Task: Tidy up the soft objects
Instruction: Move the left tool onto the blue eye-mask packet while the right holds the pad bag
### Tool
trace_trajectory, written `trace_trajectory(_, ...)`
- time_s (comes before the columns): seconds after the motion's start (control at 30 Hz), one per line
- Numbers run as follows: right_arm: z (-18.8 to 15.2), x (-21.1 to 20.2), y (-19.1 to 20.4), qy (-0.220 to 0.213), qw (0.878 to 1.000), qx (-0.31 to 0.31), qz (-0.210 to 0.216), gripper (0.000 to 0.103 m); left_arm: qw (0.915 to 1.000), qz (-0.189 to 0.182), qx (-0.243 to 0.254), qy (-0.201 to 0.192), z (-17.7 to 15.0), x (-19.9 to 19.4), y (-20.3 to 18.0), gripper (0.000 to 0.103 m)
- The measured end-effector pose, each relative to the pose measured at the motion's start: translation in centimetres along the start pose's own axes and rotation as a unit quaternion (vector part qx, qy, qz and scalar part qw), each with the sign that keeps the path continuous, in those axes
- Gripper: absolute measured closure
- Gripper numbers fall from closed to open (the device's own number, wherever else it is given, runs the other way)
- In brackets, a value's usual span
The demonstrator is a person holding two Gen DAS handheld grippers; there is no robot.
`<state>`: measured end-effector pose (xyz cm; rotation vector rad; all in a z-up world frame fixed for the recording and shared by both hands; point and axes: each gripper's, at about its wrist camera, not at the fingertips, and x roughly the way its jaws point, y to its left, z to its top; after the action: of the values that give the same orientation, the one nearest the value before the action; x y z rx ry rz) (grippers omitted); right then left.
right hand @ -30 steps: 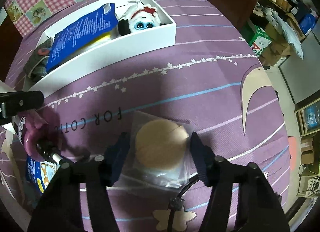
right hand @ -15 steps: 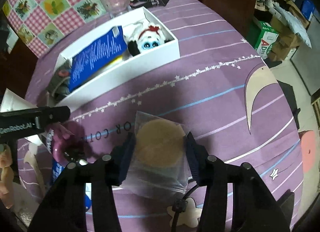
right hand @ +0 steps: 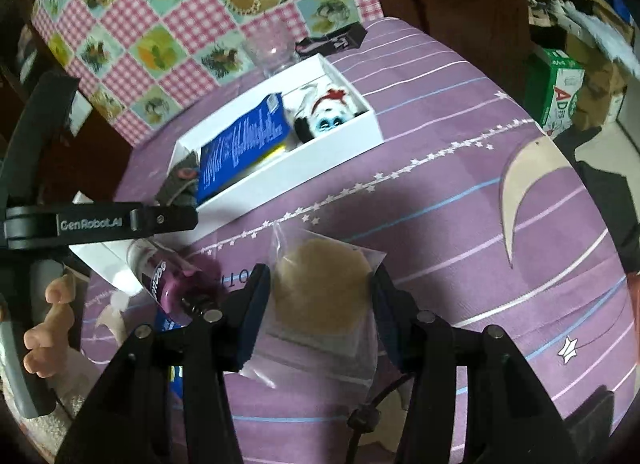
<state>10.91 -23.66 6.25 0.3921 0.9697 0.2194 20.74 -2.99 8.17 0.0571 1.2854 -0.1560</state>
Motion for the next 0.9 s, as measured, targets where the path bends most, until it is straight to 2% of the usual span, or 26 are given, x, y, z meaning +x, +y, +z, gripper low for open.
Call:
trace_trajectory(0.17,0.4,-0.3,-1.0,-0.012,0.999,0.026,0.023,0.05,0.999,0.005,0.008,-0.043,-0.7,-1.5,-1.3,0.049)
trace_trajectory(0.27,0.4,-0.8,-1.0,-0.015,0.999,0.03,0.033,0.05,0.9986,0.002,0.006,-0.052,-1.8,-1.7,-1.6,0.049)
trace_trajectory(0.47,0.1,-1.3,-0.4,-0.007,0.998,0.03,0.062,0.05,0.9965,-0.027,-0.027,-0.074,-5.4,-3.3,0.1,0.049)
trace_trajectory(0.7,-0.8,-1.1,1.0,0.009,0.997,0.009,0.081,0.05,0.9918,-0.031,-0.05,-0.113,-9.2,-5.7,1.8,0.049)
trace_trajectory(0.8,-1.0,-1.1,1.3,0.012,0.996,0.001,0.084,0.05,0.9894,-0.021,-0.052,-0.134,-10.9,-6.5,2.4,0.049)
trace_trajectory(0.9,-1.1,-1.2,1.3,0.012,0.996,0.0,0.086,0.05,0.9896,-0.022,-0.048,-0.134,-11.9,-6.5,3.1,0.048)
